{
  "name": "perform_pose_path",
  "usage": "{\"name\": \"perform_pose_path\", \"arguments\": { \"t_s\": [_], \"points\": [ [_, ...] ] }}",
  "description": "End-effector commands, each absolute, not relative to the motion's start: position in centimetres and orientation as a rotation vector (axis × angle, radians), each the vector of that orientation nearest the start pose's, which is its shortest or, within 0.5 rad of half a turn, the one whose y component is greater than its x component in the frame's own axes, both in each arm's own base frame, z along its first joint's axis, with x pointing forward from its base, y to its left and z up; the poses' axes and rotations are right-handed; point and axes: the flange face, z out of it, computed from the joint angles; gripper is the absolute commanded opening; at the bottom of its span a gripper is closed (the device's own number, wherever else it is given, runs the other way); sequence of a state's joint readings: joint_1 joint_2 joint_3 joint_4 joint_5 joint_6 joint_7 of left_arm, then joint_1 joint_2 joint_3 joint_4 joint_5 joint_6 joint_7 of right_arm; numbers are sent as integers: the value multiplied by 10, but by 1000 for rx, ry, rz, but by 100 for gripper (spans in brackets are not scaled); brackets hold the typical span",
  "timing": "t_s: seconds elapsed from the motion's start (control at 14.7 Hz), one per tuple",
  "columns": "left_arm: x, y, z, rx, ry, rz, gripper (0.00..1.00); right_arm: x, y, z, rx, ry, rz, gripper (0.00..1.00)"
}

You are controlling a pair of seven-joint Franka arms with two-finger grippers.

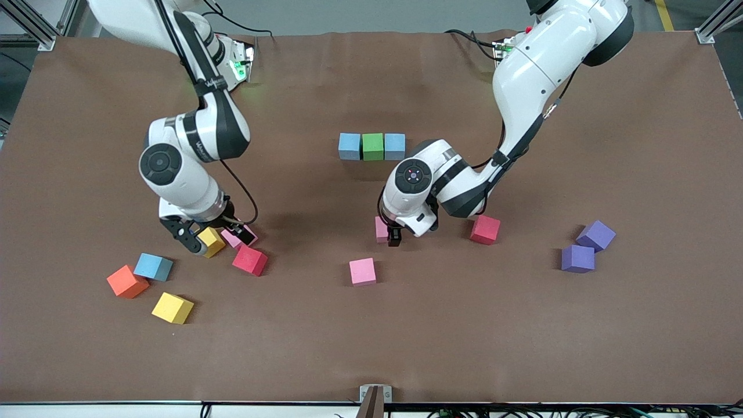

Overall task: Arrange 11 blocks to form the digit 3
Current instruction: 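Grasp a pink block with the left gripper while the right gripper reaches pink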

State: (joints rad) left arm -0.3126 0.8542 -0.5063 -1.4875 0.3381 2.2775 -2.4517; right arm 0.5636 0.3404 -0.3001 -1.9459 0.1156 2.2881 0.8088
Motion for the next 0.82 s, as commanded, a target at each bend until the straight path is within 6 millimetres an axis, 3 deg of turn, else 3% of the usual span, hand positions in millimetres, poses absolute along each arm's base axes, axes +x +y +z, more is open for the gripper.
{"name": "perform_pose_path", "arguments": {
  "t_s": [0.0, 0.2, 0.34, 0.54, 0.75],
  "points": [
    [544, -479, 203, 2214, 2137, -157, 92, 600, 160, 310, -3049, 777, -31, 100],
    [539, -484, 201, 2362, 1962, -146, 47, 600, 152, 286, -3073, 801, 27, 100],
    [539, -486, 210, 2467, 1802, -130, 29, 598, 152, 268, -3102, 791, 60, 100],
    [526, -505, 229, 2634, 1484, -123, 22, 597, 151, 261, -3103, 801, 69, 100],
    [498, -535, 243, 2788, 1059, -150, 22, 589, 147, 252, -3103, 848, 119, 100]
  ]
}}
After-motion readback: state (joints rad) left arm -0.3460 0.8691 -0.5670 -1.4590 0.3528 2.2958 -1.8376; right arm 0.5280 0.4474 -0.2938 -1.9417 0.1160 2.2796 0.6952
